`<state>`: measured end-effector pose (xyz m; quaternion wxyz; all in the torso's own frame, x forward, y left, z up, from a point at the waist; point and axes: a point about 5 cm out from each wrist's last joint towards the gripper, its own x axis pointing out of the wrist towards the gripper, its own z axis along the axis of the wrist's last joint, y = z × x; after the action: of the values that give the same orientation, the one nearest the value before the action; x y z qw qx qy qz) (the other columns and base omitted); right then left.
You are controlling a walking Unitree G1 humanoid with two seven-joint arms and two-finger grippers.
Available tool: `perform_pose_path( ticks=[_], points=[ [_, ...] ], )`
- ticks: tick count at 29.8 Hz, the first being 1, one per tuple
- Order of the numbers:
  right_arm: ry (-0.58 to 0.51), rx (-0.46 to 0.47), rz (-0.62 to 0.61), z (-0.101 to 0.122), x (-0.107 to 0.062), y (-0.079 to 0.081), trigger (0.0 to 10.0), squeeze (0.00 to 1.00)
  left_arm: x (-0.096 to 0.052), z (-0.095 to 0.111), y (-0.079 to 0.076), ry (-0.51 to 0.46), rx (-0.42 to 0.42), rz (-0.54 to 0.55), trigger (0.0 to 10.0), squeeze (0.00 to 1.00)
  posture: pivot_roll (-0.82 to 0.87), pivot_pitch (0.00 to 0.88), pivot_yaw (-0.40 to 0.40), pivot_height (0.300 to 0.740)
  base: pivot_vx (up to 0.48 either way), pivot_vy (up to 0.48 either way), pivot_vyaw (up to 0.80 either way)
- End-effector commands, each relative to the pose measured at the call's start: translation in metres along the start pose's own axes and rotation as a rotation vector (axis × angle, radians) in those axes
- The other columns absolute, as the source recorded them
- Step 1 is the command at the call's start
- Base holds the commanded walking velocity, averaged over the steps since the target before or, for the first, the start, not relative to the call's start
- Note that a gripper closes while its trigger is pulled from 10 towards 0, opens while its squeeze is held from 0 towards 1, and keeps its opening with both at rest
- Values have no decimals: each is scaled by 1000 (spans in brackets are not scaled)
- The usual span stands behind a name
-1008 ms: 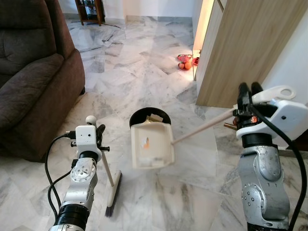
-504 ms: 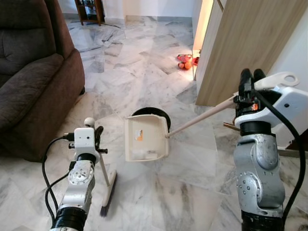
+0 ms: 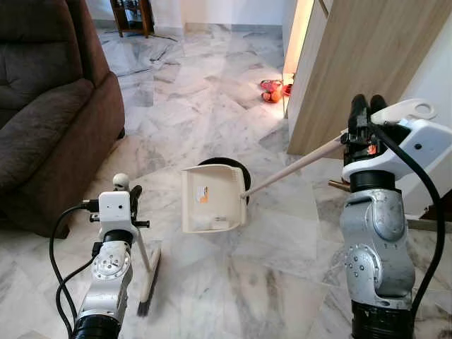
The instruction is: Sweep floor
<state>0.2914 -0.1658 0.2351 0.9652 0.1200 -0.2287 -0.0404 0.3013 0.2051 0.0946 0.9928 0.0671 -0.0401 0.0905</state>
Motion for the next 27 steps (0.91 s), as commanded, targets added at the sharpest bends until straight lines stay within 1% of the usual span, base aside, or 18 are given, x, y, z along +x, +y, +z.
perform_pose_path(
  ticks=[1, 27],
  points=[
    [-59, 24, 15, 12, 4, 5, 10000, 0, 2, 12, 5, -64, 29, 14, 10000, 0, -70, 60, 16, 740, 0, 0, 0],
    [-52, 32, 16, 10, 6, 7, 10000, 0, 4, 16, 5, -77, 31, 39, 10000, 0, -66, 70, 13, 740, 239, 0, 0]
  ],
)
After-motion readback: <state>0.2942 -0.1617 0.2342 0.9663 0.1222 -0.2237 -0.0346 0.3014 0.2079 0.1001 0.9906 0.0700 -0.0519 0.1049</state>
